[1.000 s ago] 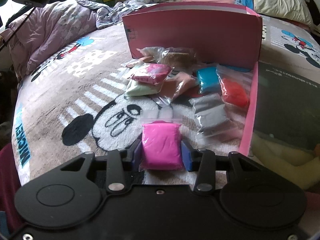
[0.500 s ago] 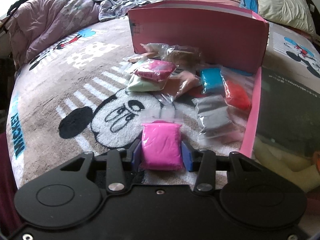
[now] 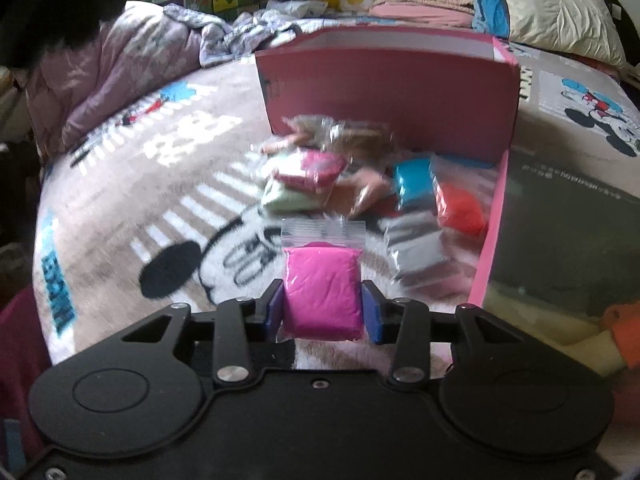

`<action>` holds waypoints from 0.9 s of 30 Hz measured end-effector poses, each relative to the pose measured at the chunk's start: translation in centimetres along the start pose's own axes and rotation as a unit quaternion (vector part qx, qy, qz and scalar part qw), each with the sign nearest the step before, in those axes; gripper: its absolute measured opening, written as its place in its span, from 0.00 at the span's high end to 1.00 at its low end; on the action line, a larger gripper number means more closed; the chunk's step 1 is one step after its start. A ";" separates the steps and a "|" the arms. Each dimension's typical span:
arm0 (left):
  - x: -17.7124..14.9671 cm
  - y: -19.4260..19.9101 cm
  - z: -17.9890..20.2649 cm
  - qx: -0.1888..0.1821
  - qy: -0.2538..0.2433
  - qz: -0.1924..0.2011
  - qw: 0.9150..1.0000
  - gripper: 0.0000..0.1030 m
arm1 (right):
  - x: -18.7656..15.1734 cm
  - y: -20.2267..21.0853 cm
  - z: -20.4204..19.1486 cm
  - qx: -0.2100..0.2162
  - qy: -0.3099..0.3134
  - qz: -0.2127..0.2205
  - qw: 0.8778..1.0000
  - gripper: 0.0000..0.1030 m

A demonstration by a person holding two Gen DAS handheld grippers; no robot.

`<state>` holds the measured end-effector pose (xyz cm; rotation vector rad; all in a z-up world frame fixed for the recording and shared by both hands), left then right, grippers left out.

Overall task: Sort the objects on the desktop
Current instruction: 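Carry the pink clay bag over the pink shoebox with the right tool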

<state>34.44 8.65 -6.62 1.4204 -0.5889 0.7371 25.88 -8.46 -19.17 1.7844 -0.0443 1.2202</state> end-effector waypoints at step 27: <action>-11.2 3.0 -1.5 -0.016 0.056 0.049 0.997 0.31 | 10.3 2.4 5.9 -0.020 0.023 0.078 0.996 0.62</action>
Point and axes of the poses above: each gripper's, at about its wrist camera, not at the fingertips, and y roughly against the way its jaws point, z to its right, x to its top, the point moved 4 cm from there along -y, roughly the way its jaws point, and after that the axes turned 7 degrees about y, right-handed, at the moved point
